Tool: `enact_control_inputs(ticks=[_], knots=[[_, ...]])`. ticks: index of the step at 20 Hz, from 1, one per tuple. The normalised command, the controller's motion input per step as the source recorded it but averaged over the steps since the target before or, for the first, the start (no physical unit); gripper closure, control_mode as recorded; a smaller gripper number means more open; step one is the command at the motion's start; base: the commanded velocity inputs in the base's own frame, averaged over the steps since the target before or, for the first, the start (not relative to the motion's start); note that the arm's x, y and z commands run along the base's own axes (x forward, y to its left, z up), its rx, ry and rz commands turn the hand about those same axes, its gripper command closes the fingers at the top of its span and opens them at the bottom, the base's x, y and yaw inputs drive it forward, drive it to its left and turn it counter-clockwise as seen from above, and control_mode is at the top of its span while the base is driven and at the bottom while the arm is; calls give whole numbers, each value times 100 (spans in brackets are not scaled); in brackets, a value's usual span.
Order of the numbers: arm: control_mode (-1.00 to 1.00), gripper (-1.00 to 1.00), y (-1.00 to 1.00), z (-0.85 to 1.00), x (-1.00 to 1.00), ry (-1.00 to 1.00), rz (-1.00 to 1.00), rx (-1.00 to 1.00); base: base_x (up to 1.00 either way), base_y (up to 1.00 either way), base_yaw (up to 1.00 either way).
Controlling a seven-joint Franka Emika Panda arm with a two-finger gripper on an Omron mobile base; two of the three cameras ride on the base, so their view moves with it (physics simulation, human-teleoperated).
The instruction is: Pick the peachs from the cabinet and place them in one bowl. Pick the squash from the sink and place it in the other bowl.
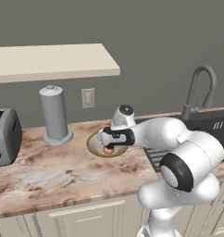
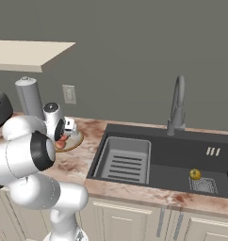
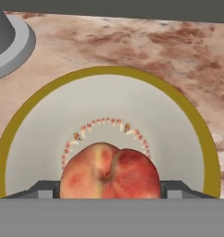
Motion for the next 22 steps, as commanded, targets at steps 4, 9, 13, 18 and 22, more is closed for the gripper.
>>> enact_control_inputs(ticks=[4, 9, 13, 18, 22], knots=[[-100, -100, 0, 0, 0, 0, 0, 0, 0, 0, 0], [-100, -100, 0, 0, 0, 0, 0, 0, 0, 0, 0], [-100, -100, 0, 0, -1, 0, 0, 0, 0, 0, 0], [-100, -100, -1, 23, -1, -5, 0, -2, 0, 0, 0], [-100, -100, -11, 58, 0, -3, 0, 0, 0, 0, 0]])
